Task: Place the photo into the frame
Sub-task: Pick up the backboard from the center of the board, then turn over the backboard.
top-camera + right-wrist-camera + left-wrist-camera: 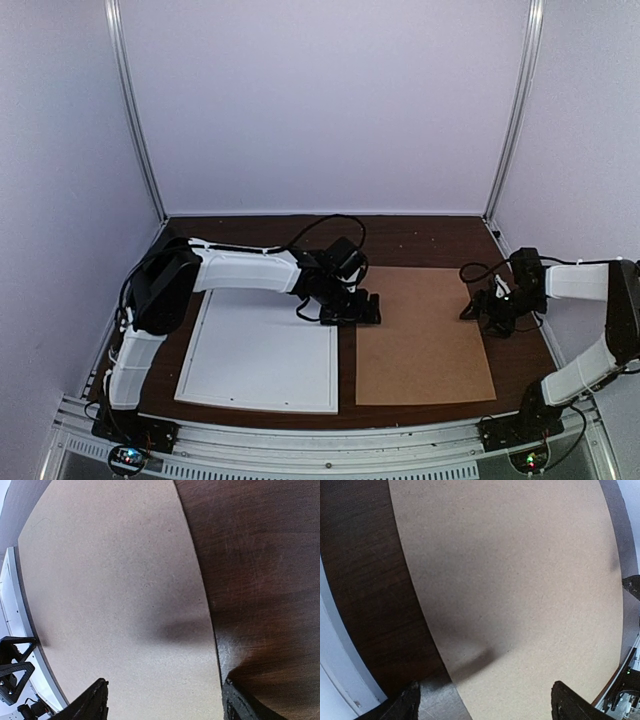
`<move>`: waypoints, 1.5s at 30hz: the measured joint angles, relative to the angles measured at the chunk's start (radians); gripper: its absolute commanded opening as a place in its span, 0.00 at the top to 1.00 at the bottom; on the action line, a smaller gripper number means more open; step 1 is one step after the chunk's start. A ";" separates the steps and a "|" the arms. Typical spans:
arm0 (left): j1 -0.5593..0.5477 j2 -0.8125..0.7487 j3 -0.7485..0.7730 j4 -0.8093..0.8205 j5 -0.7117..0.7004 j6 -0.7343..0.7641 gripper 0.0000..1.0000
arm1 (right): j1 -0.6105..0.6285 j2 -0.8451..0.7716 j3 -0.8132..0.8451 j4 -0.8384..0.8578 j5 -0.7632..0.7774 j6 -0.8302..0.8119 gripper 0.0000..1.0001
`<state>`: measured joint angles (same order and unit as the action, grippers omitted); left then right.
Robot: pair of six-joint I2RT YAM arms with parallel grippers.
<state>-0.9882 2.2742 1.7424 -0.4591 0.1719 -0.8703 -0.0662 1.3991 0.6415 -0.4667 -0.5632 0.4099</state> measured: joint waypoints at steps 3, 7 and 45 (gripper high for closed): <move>0.003 0.008 0.006 0.013 0.038 -0.020 0.09 | 0.011 0.002 0.003 0.001 0.001 -0.009 0.23; 0.005 0.020 0.012 0.050 0.086 -0.052 0.10 | 0.028 0.003 0.003 0.001 -0.004 -0.016 0.24; 0.070 -0.061 -0.117 0.100 0.092 -0.135 0.10 | 0.205 -0.367 0.138 0.186 -0.263 0.346 0.39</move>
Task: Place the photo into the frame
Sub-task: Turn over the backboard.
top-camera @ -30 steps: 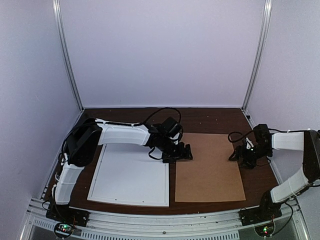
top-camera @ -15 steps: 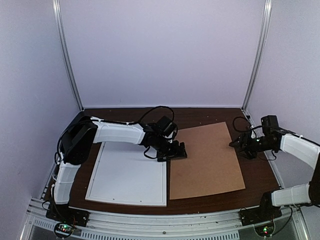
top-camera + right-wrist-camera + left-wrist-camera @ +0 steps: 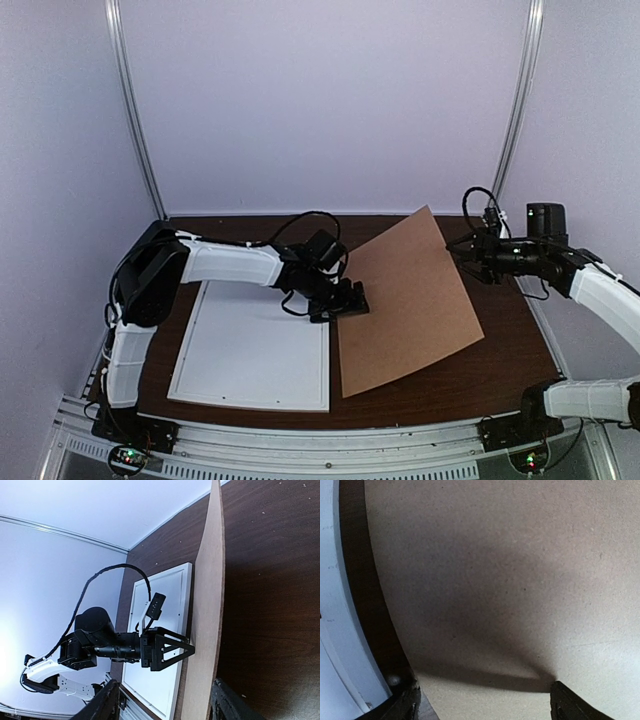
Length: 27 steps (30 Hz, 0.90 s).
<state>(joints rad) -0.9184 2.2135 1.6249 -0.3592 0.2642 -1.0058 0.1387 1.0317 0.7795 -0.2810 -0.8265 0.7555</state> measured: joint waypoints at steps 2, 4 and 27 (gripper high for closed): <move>0.005 -0.007 -0.005 0.000 0.010 0.000 0.09 | 0.024 0.000 0.010 0.019 0.015 0.018 0.39; 0.008 -0.016 -0.015 0.002 0.015 -0.001 0.09 | 0.053 0.000 0.024 0.037 0.026 0.036 0.39; 0.016 -0.148 -0.160 0.100 0.026 -0.023 0.09 | 0.395 0.153 0.185 0.228 0.077 0.154 0.39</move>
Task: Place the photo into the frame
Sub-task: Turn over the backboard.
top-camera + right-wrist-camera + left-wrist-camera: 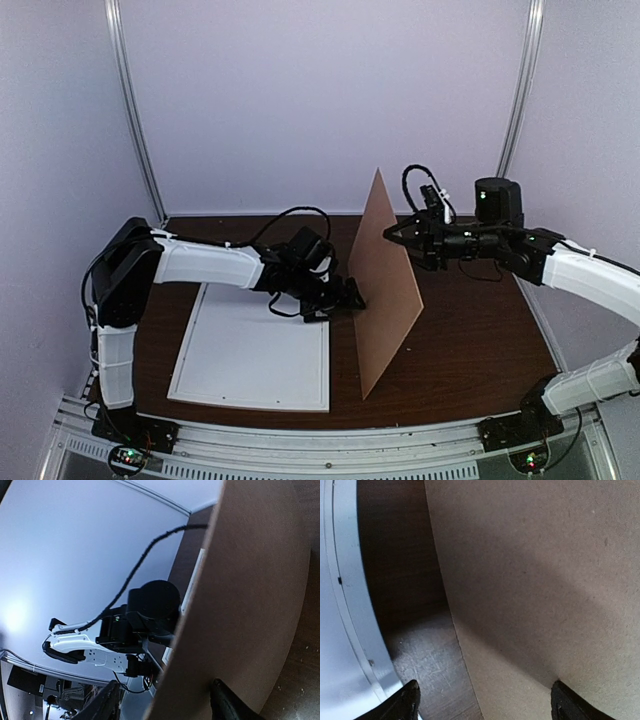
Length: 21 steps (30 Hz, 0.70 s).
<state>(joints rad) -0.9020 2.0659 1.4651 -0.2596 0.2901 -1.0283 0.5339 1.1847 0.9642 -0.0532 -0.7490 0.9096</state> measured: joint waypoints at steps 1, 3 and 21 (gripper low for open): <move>-0.006 -0.004 -0.009 0.009 0.003 0.000 0.09 | 0.013 0.022 0.000 -0.016 -0.006 0.004 0.39; -0.015 -0.022 -0.038 0.016 0.000 0.000 0.09 | 0.031 0.056 0.005 -0.022 -0.017 0.019 0.39; 0.035 -0.317 -0.097 -0.085 -0.095 0.119 0.04 | 0.122 0.153 0.159 -0.110 -0.004 0.002 0.21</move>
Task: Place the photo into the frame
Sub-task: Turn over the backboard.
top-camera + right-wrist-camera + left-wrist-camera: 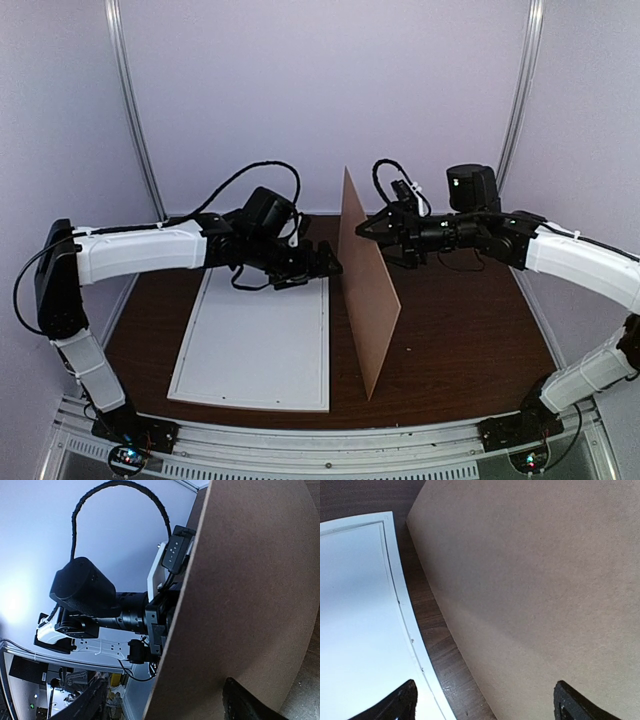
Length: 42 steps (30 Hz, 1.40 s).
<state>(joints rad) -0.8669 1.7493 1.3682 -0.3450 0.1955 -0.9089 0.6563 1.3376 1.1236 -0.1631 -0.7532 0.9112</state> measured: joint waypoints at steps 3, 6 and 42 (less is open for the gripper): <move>0.014 -0.040 0.000 -0.025 -0.005 0.013 0.02 | 0.011 0.007 0.023 -0.006 0.003 -0.006 0.20; 0.024 -0.080 0.005 -0.032 -0.005 0.025 0.02 | 0.019 0.017 0.038 -0.009 0.003 -0.013 0.20; 0.056 -0.176 0.012 0.113 0.124 -0.069 0.03 | 0.034 0.061 0.056 -0.012 0.007 -0.015 0.20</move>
<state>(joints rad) -0.8104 1.5734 1.3804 -0.2325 0.3199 -0.9783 0.6899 1.3983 1.1801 -0.1753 -0.7464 0.8963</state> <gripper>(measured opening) 0.974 0.800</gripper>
